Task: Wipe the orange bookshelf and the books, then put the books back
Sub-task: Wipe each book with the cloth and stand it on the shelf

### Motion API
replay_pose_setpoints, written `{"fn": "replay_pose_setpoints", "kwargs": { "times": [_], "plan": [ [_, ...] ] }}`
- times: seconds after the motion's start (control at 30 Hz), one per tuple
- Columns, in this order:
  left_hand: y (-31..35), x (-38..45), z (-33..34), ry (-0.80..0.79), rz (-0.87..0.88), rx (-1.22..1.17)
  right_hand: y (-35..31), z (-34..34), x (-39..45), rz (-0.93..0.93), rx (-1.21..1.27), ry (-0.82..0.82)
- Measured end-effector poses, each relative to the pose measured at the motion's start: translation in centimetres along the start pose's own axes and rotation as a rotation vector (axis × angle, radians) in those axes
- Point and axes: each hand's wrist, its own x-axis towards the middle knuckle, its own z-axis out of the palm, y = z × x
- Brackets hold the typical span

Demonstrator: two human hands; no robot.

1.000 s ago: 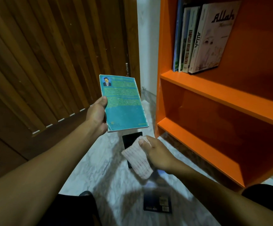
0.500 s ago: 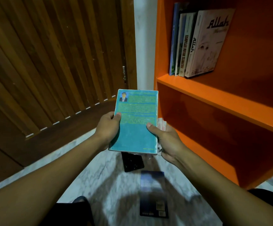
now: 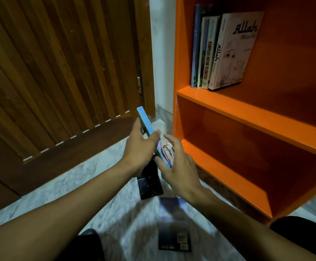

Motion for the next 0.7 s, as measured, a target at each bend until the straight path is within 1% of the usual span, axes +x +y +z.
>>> {"fn": "replay_pose_setpoints", "kwargs": {
  "times": [0.17, 0.3, 0.33, 0.4, 0.43, 0.5, 0.57, 0.6, 0.63, 0.67, 0.7],
  "plan": [
    [0.0, 0.4, -0.4, 0.126, -0.020, -0.170, 0.7, 0.1, 0.2, -0.037, 0.082, -0.102],
    [-0.1, 0.8, -0.8, 0.185, -0.073, -0.250, 0.5, 0.1, 0.7, -0.099, 0.084, -0.031],
    [-0.2, 0.9, -1.0, 0.187, -0.078, -0.244, 0.3, -0.1, 0.8, -0.069, 0.169, -0.033],
    [-0.3, 1.1, -1.6, 0.171, -0.068, -0.230, -0.1, -0.7, 1.3, 0.025, 0.437, -0.050],
    [-0.3, 1.1, -2.0, 0.148, -0.059, -0.215, -0.1, -1.0, 1.7, 0.087, 0.520, 0.011],
    [-0.2, 1.1, -2.9, 0.088, -0.036, -0.129, 0.1, -2.0, 2.7, 0.251, 0.594, 0.167],
    [-0.4, 1.2, -3.8, 0.032, -0.014, -0.024, 0.3, -3.3, 3.7, 0.417, 0.686, 0.268],
    [-0.4, 1.2, -4.1, 0.004, -0.011, 0.010, 0.2, -4.0, 4.0, 0.425, 0.710, 0.309],
    [-0.4, 1.1, -4.3, -0.025, -0.017, 0.030, 0.3, -4.7, 4.4, 0.376, 0.695, 0.354],
    [-0.4, 1.0, -4.4, -0.054, -0.025, 0.038, 0.3, -5.3, 4.6, 0.283, 0.636, 0.393],
    [-0.4, 0.8, -4.4, -0.081, -0.030, 0.040, 0.2, -5.7, 4.9, 0.175, 0.555, 0.399]
  ]
}}
